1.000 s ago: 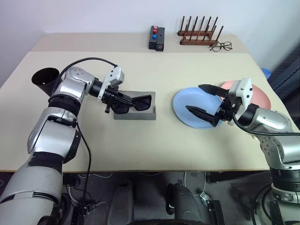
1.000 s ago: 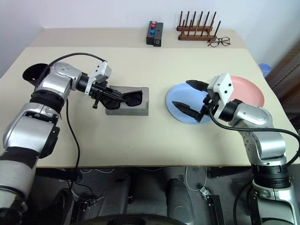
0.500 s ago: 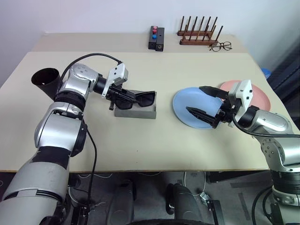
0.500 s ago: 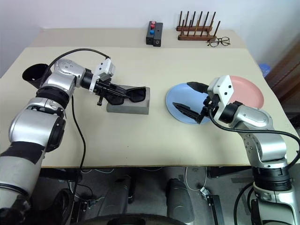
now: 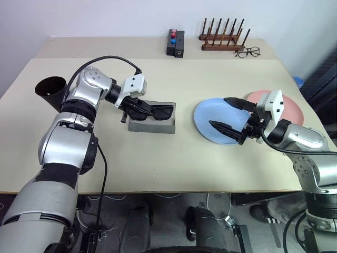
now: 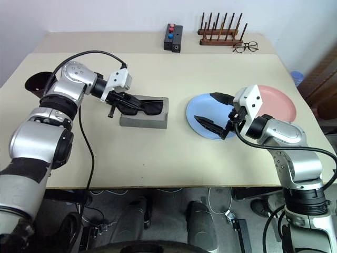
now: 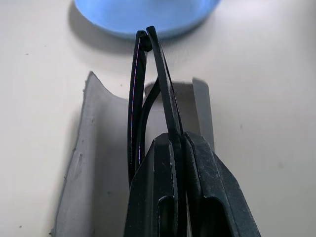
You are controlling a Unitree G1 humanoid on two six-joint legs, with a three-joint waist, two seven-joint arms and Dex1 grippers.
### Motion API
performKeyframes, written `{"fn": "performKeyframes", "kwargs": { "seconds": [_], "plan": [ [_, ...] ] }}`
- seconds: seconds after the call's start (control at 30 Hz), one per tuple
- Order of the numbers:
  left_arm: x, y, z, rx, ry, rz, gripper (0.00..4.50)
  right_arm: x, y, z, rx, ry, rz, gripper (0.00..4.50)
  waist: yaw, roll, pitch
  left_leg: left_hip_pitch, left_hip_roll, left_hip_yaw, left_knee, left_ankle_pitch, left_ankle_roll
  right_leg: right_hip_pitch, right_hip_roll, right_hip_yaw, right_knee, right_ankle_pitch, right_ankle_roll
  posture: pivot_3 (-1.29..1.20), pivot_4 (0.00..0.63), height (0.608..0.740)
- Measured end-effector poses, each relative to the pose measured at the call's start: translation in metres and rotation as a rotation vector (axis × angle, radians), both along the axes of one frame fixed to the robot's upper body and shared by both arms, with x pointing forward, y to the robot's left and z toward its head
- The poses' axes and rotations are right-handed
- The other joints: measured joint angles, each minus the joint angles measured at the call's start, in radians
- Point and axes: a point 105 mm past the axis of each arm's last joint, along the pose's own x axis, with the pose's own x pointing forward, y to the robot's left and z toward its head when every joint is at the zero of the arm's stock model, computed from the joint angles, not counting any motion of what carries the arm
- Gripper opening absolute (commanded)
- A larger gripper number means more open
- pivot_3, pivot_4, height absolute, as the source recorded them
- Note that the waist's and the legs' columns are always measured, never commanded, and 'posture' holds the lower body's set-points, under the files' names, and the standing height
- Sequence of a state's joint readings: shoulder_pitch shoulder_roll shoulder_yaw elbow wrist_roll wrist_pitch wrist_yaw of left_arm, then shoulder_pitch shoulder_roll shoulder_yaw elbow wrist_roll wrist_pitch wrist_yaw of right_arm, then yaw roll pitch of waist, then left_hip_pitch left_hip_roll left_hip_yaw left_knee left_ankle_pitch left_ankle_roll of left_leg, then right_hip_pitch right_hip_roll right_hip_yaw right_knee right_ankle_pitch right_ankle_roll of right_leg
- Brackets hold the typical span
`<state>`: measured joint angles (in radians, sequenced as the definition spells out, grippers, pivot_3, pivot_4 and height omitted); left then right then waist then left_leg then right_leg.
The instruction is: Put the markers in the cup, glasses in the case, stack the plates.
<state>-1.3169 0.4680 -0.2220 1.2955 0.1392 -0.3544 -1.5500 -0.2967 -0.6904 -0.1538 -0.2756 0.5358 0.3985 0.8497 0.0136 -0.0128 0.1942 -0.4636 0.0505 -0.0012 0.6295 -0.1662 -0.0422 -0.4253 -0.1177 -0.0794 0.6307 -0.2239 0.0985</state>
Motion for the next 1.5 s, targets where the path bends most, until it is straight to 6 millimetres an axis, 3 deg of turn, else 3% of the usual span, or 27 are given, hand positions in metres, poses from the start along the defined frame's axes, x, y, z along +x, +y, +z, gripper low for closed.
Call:
{"fn": "performKeyframes", "kwargs": {
  "seconds": [0.33,1.27,1.37,1.5],
  "plan": [
    [-0.006,0.003,-0.023,0.024,0.039,-0.022,0.06,-0.001,-0.003,-0.001,0.002,0.001,-0.007,4.50,0.000,0.000,0.000,0.000,0.000,0.000,0.000,0.000,0.000,0.000,0.000,0.000,0.000,0.000,0.000,0.00,0.150,0.740],
    [-0.014,-0.002,-0.041,-0.105,0.347,0.097,0.06,0.000,-0.003,0.002,0.003,-0.010,-0.013,4.50,0.000,0.000,0.000,0.000,0.000,0.000,0.000,0.000,0.000,0.000,0.000,0.000,0.001,0.000,0.000,0.00,0.150,0.740],
    [-0.015,-0.001,-0.044,-0.093,0.367,0.107,1.11,0.000,-0.003,0.002,0.003,-0.007,-0.015,4.50,-0.001,0.000,0.000,0.000,0.000,0.000,0.000,0.000,0.000,0.000,0.000,0.000,0.001,0.000,0.000,0.00,0.150,0.740],
    [-0.015,0.001,-0.045,-0.089,0.369,0.108,2.99,0.001,-0.003,0.002,0.003,-0.005,-0.019,4.50,-0.001,0.000,0.000,0.000,0.000,0.000,0.000,0.000,0.000,0.000,0.000,0.000,0.001,0.000,0.000,0.00,0.150,0.740]
  ]
}}
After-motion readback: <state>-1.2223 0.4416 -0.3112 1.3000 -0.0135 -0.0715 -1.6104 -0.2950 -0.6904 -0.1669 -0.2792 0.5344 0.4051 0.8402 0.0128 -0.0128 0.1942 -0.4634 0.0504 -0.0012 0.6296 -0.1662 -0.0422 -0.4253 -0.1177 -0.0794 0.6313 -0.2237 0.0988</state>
